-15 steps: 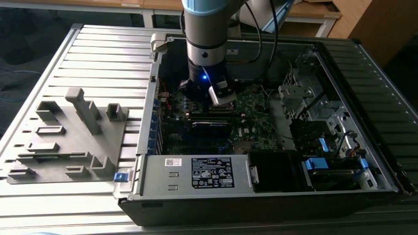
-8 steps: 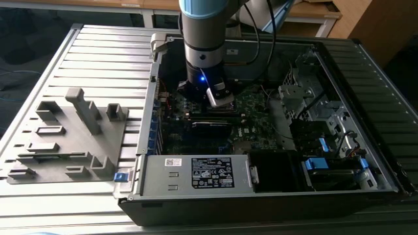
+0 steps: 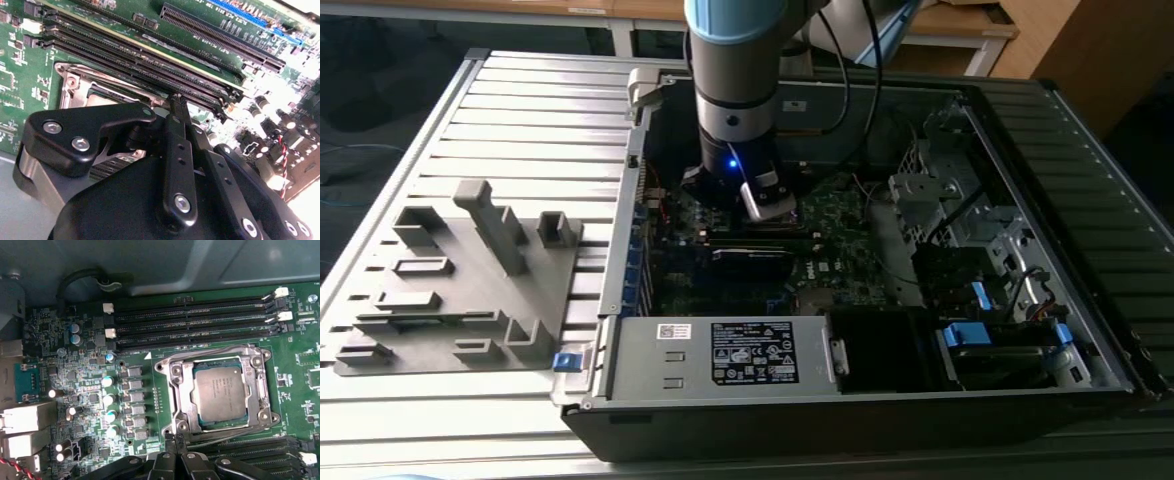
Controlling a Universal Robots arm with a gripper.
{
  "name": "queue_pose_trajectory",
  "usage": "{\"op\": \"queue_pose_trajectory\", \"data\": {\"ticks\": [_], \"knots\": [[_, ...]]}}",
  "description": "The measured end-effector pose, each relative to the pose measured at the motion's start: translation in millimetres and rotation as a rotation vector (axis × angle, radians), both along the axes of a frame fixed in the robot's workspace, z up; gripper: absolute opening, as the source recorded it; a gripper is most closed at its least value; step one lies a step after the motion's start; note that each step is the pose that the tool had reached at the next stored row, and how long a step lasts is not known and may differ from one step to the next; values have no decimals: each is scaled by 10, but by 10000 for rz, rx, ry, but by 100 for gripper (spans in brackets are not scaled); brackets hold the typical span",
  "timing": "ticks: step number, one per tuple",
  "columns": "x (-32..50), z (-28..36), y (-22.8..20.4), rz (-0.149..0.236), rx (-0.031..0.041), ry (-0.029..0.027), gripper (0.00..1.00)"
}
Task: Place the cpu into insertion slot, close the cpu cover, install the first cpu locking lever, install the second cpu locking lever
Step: 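Install the second cpu locking lever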
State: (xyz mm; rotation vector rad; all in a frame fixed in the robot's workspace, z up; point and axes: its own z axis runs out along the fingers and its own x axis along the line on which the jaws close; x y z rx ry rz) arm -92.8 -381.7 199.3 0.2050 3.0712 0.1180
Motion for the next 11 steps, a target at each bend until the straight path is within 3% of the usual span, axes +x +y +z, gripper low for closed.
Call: {"op": "queue_pose_trajectory", "data": {"ticks": [6, 7, 9, 11], "knots": [[0, -2, 0, 0, 56, 0, 11], [0, -2, -1, 2, 101, 1, 11], [0, -2, -1, 0, 257, 1, 11], [1, -5, 1, 1, 538, -5, 11]]}}
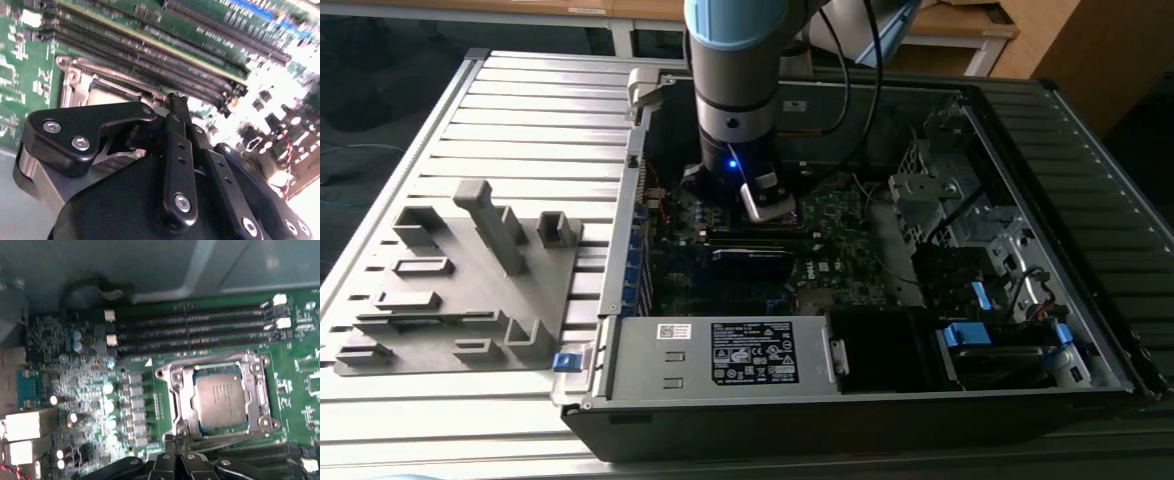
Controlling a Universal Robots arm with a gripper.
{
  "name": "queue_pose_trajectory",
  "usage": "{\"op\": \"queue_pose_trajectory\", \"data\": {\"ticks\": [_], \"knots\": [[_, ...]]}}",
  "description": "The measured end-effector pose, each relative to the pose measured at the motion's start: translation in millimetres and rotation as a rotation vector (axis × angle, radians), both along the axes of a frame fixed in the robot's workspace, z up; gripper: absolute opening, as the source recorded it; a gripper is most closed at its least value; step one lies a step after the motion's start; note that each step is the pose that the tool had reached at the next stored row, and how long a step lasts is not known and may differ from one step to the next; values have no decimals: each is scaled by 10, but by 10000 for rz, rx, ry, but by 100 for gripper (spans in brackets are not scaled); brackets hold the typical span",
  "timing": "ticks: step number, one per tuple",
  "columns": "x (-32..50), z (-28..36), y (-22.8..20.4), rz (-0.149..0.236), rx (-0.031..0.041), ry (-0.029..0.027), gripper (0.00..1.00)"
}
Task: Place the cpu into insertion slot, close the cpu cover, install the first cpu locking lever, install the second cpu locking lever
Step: 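Install the second cpu locking lever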
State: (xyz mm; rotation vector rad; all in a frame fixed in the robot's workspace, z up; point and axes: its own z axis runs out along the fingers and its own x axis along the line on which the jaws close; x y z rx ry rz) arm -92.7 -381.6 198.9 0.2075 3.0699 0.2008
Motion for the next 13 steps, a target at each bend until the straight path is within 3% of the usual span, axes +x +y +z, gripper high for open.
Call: {"op": "queue_pose_trajectory", "data": {"ticks": [1, 3, 5, 9, 13], "knots": [[0, 0, -1, -1, 87, 0, 11], [-1, -3, -3, 0, 191, -1, 11], [-3, -3, -8, -1, 252, 2, 11], [-3, 10, -9, 0, 285, 2, 11], [-3, 150, -9, -1, 286, 2, 11]]}}
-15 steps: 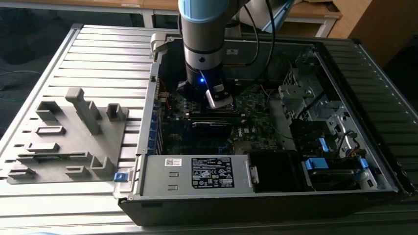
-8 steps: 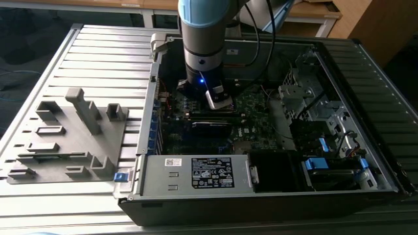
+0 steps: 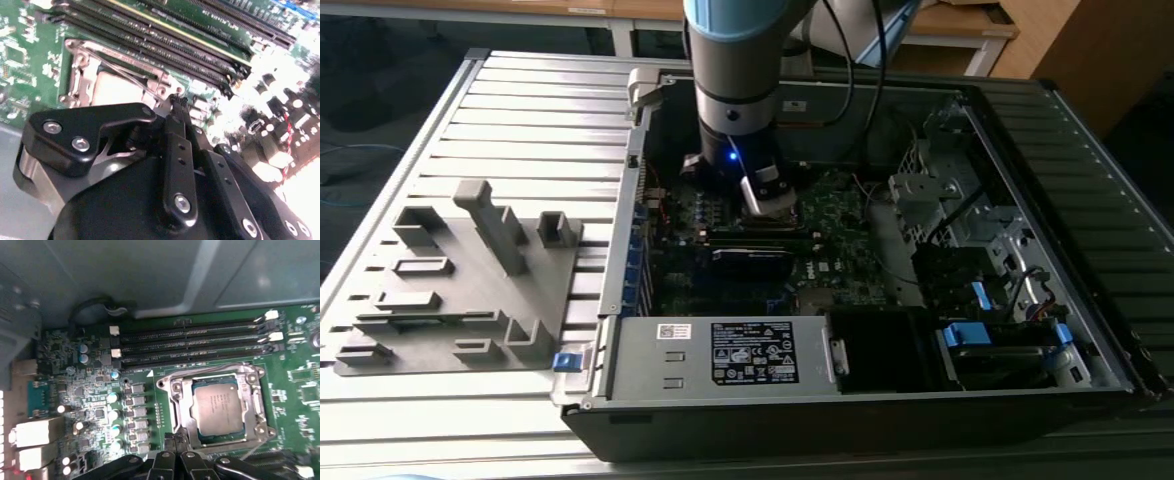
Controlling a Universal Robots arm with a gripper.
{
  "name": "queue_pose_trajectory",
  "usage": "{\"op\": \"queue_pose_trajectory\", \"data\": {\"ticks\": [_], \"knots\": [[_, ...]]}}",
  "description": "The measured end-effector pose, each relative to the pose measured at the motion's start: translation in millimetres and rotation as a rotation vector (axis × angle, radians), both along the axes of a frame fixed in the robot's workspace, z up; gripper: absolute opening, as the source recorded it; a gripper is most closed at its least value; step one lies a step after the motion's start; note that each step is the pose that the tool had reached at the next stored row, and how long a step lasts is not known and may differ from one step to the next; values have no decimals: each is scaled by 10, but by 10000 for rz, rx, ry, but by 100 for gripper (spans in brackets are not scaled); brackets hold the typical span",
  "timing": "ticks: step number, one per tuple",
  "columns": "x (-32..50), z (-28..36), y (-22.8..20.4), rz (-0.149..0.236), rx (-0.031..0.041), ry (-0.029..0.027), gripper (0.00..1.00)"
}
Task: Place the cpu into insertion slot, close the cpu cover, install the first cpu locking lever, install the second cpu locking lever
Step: 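Install the second cpu locking lever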
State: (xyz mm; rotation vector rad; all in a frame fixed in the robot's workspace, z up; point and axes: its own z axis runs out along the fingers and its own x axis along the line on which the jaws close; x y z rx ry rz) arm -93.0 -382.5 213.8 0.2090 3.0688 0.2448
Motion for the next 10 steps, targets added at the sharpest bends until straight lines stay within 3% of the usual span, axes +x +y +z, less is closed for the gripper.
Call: {"op": "queue_pose_trajectory", "data": {"ticks": [6, 10], "knots": [[0, 241, 0, 0, -3, 2, 11], [0, 352, 0, 0, -3, 1, 11]]}}
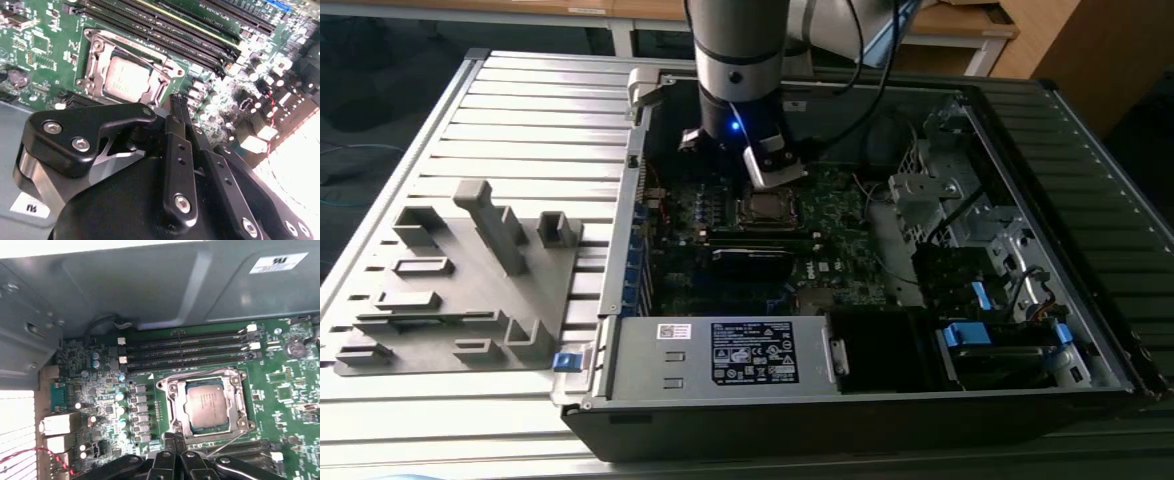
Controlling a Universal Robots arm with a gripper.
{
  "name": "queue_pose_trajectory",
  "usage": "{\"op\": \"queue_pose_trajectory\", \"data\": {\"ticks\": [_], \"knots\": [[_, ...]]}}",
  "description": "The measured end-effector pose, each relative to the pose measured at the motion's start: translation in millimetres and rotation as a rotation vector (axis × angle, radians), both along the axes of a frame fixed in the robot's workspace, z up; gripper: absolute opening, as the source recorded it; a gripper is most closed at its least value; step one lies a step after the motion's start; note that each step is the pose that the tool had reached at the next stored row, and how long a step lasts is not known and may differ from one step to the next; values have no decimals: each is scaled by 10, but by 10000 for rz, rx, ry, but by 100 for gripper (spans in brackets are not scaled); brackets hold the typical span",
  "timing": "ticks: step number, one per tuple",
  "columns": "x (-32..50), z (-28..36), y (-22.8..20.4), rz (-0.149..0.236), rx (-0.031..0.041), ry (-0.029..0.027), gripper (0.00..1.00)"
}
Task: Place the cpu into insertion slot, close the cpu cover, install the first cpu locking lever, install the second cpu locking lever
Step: 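Install the second cpu locking lever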
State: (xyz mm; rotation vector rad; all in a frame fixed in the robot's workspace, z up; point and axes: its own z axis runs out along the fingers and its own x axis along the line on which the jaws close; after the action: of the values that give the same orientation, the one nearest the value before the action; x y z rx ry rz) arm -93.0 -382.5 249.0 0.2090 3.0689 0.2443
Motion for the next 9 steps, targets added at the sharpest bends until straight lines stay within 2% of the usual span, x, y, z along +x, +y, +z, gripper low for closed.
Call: {"op": "queue_pose_trajectory", "data": {"ticks": [2, 4, 6, 9], "knots": [[5, 8, 1, -1, -37, -2, 11], [10, 12, 0, -13, -151, 0, 11], [20, 19, 0, -45, -322, -1, 11], [51, 21, 0, -74, -473, -1, 11]]}}
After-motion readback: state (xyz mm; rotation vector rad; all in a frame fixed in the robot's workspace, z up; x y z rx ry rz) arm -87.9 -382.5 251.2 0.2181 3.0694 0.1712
